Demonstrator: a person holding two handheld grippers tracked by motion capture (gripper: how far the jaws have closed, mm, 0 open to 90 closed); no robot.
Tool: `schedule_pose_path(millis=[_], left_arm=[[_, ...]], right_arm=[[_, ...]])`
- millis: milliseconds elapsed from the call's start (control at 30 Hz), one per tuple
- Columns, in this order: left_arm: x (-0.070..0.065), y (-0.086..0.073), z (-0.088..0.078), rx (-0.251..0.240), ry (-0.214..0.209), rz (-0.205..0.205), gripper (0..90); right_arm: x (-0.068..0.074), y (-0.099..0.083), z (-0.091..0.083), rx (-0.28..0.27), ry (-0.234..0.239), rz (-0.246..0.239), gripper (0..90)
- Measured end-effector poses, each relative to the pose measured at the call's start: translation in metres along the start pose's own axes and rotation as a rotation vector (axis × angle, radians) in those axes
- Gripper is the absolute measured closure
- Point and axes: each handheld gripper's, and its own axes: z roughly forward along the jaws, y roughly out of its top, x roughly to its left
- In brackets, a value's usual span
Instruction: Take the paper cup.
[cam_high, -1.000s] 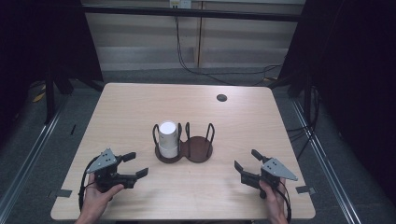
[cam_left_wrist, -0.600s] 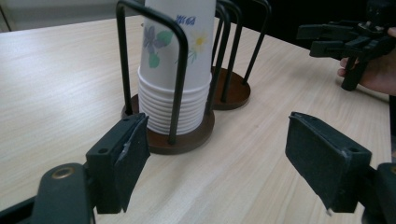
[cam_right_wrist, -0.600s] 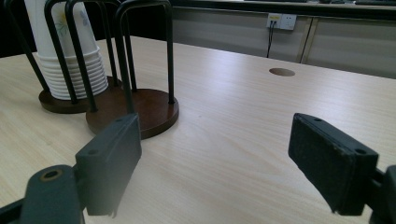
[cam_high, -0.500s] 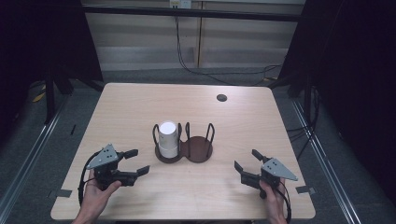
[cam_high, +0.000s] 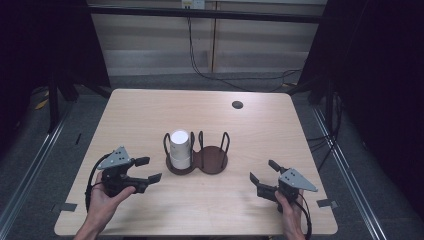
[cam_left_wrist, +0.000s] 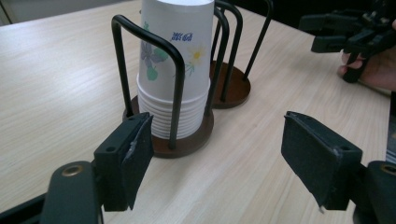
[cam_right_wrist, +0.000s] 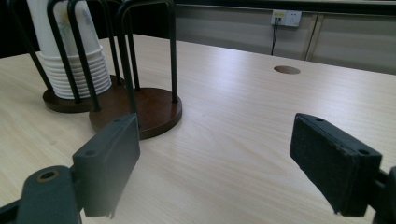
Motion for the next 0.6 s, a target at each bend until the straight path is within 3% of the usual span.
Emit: schedule_pose_path(millis=[100, 267, 433, 600], left_arm=[[0.001, 0.005, 0.000, 0.001, -0.031, 0.003, 23.7], [0.003, 0.019, 0.003, 0.059, -0.020, 0.036, 24.5], [0.002, 0.036, 0.002, 0.041, -0.004, 0.059, 30.3], [0.005, 0.051, 0.000, 0.067, -0.006, 0.065, 31.3]], right_arm=[[0.000, 0.000, 0.000, -0.005, 0.002, 0.002, 15.7], [0.000, 0.000, 0.000, -0.003, 0.000, 0.001, 17.3], [0.000, 0.000, 0.000, -0.004, -0.003, 0.004, 17.6], [0.000, 0.000, 0.000, -0.002, 0.004, 0.002, 17.7]])
